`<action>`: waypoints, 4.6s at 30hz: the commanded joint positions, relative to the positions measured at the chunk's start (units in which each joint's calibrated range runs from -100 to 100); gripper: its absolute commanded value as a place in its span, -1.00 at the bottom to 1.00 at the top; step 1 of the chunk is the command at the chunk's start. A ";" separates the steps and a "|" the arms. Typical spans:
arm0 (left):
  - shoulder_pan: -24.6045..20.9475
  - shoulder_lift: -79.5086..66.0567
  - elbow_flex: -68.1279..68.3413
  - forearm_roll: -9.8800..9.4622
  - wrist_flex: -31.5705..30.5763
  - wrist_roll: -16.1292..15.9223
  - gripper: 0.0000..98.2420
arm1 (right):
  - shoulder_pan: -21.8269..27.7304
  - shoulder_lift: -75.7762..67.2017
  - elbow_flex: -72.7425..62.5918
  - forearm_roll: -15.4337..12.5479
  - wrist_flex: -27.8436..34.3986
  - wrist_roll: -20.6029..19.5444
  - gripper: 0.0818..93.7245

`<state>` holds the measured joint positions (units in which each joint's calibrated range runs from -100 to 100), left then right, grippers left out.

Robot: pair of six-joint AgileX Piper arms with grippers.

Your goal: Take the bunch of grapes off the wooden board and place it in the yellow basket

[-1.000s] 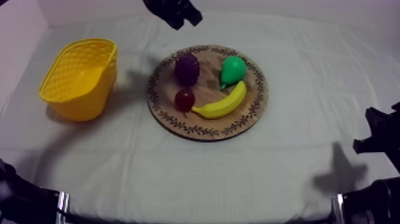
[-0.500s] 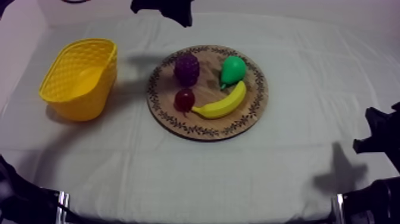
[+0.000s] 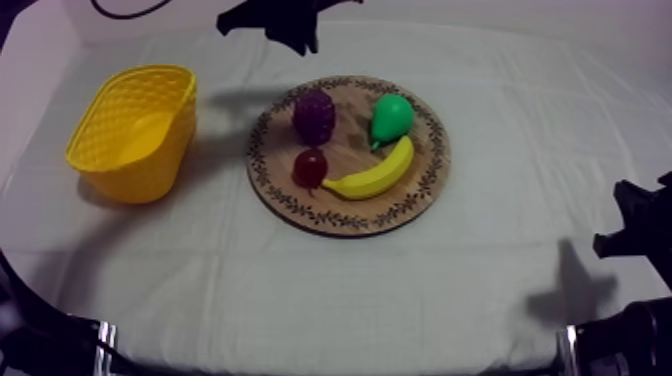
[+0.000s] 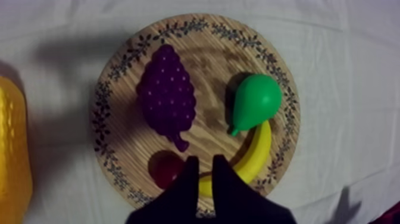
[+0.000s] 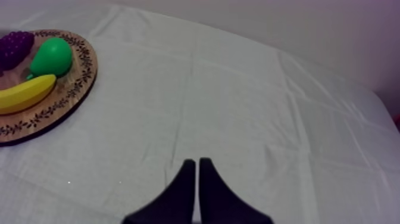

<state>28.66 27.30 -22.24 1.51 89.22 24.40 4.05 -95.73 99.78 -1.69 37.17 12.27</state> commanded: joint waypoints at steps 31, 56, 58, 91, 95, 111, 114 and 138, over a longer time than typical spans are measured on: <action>-1.50 5.90 2.10 -0.18 -7.08 -0.91 0.58 | 0.01 -0.02 -0.01 0.01 0.01 0.01 -0.99; -2.11 23.26 -6.73 0.74 -9.78 -0.81 0.60 | 0.01 -0.02 -0.01 0.01 0.01 0.01 -0.99; -2.29 24.17 -7.22 0.87 -9.75 -1.14 0.60 | 0.01 -0.02 -0.01 0.01 0.01 0.01 -0.99; -2.46 29.75 -11.92 1.43 -8.08 -2.46 0.09 | 0.01 -0.02 -0.01 0.01 0.01 0.01 -0.99; -2.48 29.76 -11.88 1.44 -8.08 -2.38 0.07 | 0.01 -0.02 -0.01 0.01 0.01 0.01 -0.99; -1.86 13.89 1.43 1.73 -15.10 -4.17 0.08 | 0.01 -0.02 -0.01 0.01 0.01 0.01 -0.99; -1.78 8.48 5.47 1.74 -16.12 -4.49 0.09 | 0.01 -0.02 -0.01 0.01 0.01 0.01 -0.99; -0.27 -27.36 47.35 4.45 -27.93 -10.34 0.08 | 0.01 -0.02 -0.01 0.01 0.01 0.01 -0.99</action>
<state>28.38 2.32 21.21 5.89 61.71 14.09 4.05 -95.73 99.78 -1.69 37.17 12.27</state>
